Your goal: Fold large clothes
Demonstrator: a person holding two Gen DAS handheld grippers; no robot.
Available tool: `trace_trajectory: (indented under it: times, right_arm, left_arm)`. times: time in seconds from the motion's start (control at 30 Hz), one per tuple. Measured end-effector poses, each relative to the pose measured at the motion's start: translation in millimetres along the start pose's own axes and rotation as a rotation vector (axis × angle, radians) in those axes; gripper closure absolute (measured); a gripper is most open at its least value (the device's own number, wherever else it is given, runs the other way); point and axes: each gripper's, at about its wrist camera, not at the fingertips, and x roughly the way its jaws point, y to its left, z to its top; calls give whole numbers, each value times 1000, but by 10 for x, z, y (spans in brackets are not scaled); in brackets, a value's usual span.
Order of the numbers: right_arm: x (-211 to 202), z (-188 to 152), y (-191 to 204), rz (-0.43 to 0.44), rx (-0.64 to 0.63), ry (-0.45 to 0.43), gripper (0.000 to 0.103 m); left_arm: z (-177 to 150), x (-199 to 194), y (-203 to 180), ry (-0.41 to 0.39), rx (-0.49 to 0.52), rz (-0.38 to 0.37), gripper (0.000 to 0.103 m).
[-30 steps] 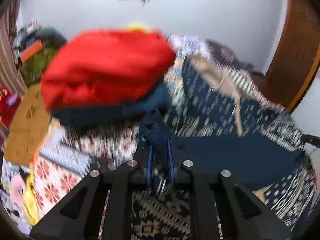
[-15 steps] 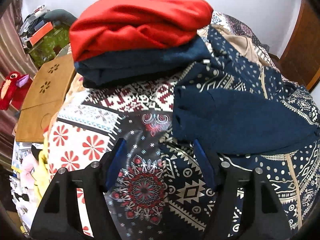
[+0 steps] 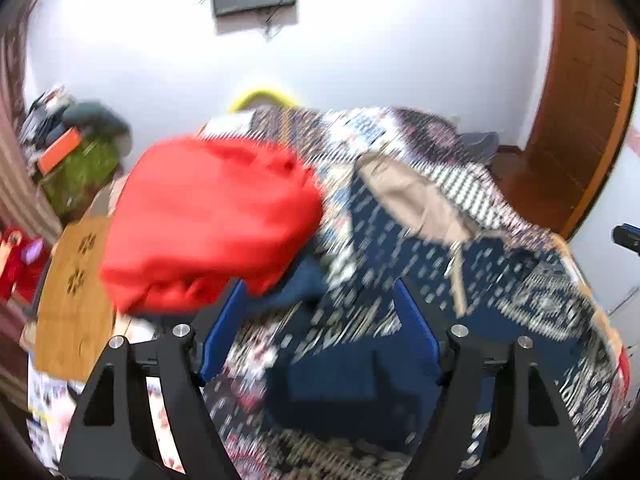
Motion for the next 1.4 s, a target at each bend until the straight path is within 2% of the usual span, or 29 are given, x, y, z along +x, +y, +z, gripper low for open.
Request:
trace_trajectory:
  times: [0.1,0.27,0.37,0.53,0.7,0.9,1.0,1.13,1.23,1.3,1.37,1.4]
  right_arm:
    - [42,175,65,11,-20,-32,47]
    - [285,448,83,59,17,-23,47]
    - [529,595,71,75,40,1,47]
    - [1062,759,9,87,98,67,47]
    - [1653,777,-36,108,180,166,47]
    - [2412,761,-7,123,261,315,47]
    - [2745,706,-24,93,291,389,47]
    - [2994,573,-84,86,322,440,47]
    - [3160,429,-108,95,326,483,47]
    - [3162,367,-99,100,306,464,46]
    - [3143,352,-85,102,281,459,47]
    - [3116,347,-82,107,269,451,58]
  left_arm:
    - [288,78,-203,-29,49,-10,26]
    - [637,342,-495,-46,116,-15,25]
    - [800,556,-585,-52,104,6,25]
    - [984,1036,-667,-14,60,-20,25]
    - [979,1628,-745,88,39,-40,25]
    - [895,2450,-695,242,-44,-14,25]
    - [836,2740,-674,283,-45,8,26]
    - [760,2896,-579,297,-69,2,26]
    - [728,2905,-473,314,-156,-68,30]
    - [710,2905,-430,309,-185,-97,36]
    - [695,2892,-448,296,-164,-96,45]
    - [699,2884,-466,293,-153,-95,51]
